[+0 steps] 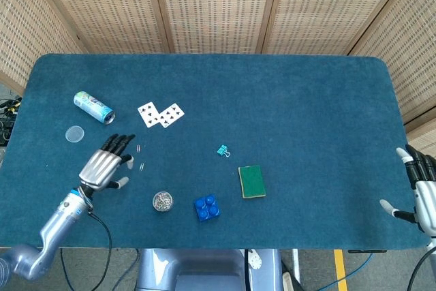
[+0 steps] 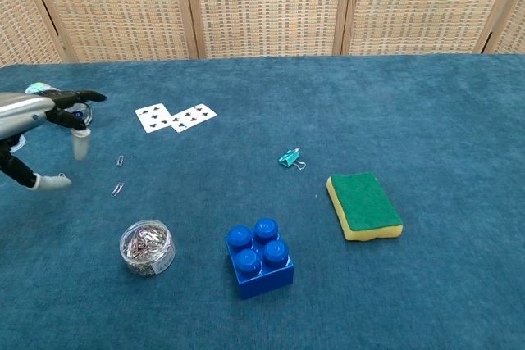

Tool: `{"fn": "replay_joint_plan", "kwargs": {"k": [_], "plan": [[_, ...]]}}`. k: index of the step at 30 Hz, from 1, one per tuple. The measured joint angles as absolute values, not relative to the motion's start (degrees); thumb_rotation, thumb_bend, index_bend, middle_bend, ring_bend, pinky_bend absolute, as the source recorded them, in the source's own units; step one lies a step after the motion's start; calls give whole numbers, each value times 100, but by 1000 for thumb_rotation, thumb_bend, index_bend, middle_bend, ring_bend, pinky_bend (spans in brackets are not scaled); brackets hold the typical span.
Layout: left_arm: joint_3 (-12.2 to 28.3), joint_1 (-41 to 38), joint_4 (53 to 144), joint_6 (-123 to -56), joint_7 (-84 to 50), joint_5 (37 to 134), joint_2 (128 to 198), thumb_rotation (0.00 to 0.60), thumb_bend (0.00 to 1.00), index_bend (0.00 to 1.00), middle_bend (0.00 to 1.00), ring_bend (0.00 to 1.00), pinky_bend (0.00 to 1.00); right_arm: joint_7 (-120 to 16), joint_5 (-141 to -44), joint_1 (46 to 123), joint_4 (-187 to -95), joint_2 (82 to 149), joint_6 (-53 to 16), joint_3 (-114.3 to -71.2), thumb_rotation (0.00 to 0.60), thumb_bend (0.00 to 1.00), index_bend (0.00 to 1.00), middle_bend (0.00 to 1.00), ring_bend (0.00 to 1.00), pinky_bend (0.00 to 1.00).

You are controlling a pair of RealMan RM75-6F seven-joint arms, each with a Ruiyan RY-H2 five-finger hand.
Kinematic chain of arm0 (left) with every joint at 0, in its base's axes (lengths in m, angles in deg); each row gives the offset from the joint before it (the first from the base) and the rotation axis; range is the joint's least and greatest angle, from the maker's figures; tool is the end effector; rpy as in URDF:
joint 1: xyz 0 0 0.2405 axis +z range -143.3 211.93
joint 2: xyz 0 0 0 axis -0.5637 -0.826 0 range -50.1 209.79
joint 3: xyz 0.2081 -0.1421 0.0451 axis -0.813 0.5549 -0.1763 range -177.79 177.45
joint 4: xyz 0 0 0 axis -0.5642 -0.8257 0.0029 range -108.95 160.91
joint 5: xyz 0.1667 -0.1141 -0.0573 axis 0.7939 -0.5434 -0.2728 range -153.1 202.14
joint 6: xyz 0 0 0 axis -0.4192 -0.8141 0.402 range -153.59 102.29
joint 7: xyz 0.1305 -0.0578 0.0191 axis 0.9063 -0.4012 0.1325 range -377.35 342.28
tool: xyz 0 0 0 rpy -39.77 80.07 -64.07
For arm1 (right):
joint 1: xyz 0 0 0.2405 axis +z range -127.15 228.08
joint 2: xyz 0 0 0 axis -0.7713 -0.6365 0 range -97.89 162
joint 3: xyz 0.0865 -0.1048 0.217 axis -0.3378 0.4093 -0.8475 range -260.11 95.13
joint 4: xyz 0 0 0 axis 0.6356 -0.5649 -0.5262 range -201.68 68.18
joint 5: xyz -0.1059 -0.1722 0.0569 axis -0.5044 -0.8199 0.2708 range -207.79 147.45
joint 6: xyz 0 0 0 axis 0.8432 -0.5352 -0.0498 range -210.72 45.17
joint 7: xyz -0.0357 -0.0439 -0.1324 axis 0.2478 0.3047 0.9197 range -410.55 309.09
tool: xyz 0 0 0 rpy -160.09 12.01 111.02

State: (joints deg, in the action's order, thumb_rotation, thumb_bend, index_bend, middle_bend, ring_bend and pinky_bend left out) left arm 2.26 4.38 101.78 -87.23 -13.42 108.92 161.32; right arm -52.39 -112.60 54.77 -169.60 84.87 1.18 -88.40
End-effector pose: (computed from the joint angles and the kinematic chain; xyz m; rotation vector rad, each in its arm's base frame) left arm -0.2534 0.3042 0.0319 -1.8745 -0.8324 -0.8535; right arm -0.2912 -0.1865 0.2104 1.3176 -0.9168 0.9171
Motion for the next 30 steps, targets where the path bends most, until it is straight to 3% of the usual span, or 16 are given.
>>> {"fn": "replay_joint_plan", "kwargs": {"k": [15, 30], "plan": [[195, 283, 7911, -8257, -2296, 10751, 16894, 600, 298, 523, 0, 0, 0, -5036, -11147, 5541, -16955, 8570, 7, -8849, 600, 0, 0, 0, 0, 0], [63, 84, 7133, -7966, -2448, 10904, 17300, 600, 321, 523, 0, 0, 0, -4955, -11084, 5570, -16954, 8601, -55, -8847, 600, 0, 0, 0, 0, 0]]}}
